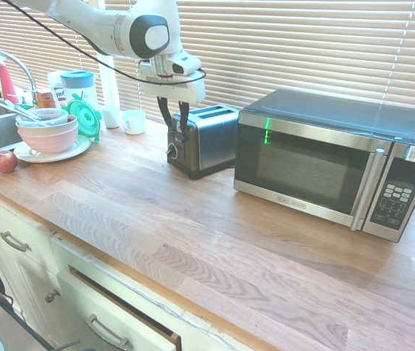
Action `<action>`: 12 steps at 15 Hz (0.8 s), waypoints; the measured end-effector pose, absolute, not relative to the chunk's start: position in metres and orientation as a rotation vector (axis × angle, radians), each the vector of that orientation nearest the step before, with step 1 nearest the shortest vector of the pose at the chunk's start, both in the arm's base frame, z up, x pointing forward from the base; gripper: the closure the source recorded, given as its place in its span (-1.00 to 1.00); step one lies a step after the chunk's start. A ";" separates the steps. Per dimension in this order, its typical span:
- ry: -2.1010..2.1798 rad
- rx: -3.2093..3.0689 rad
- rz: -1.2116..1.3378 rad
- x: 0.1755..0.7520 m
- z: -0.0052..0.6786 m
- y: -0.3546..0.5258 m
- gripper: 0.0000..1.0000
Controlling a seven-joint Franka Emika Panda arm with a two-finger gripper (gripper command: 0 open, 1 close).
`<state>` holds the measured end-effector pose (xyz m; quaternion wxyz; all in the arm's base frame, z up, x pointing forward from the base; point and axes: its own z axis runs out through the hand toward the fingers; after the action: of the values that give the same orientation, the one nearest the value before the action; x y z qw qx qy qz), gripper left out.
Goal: Press the toaster
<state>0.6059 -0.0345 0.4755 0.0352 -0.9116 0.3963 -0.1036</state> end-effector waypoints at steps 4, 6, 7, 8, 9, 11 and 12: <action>1.228 -2.801 -0.314 0.606 0.473 -0.039 1.00; 1.235 -2.801 -0.308 0.608 0.470 -0.043 1.00; 1.237 -2.801 -0.307 0.610 0.468 -0.045 1.00; 1.239 -2.800 -0.307 0.611 0.468 -0.046 1.00; 1.240 -2.802 -0.300 0.612 0.466 -0.046 1.00; 1.240 -2.804 -0.287 0.614 0.463 -0.046 1.00; 1.240 -2.805 -0.282 0.614 0.461 -0.046 1.00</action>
<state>0.6144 -0.0460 0.4614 0.0309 -0.9103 0.4025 -0.0916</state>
